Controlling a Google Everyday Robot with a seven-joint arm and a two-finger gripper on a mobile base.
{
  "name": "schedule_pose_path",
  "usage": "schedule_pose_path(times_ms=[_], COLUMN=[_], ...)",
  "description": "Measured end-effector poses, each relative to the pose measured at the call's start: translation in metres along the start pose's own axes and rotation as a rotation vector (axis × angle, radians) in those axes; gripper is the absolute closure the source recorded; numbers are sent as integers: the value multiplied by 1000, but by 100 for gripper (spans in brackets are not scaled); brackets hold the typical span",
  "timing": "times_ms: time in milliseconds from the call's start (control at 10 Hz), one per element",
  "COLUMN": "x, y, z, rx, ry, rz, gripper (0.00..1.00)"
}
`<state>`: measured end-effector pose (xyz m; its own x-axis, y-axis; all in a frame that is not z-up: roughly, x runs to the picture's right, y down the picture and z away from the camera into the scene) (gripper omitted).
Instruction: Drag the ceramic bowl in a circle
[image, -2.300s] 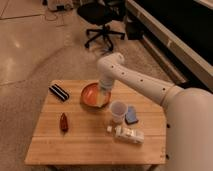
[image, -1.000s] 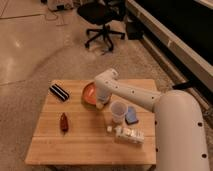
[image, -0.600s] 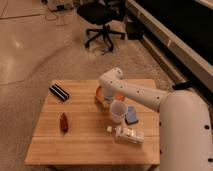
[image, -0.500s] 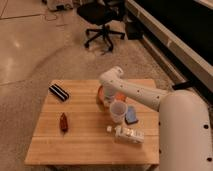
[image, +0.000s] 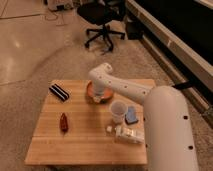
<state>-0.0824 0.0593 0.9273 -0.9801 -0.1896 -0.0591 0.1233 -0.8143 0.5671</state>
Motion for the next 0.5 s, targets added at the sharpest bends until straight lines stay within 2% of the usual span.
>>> schedule_pose_path(times_ms=[300,500], x=[49,60], y=[-28,-58], z=[-1,-5], rx=[27,55], ry=[63,93], rz=[-140,-224], gripper=[100,100])
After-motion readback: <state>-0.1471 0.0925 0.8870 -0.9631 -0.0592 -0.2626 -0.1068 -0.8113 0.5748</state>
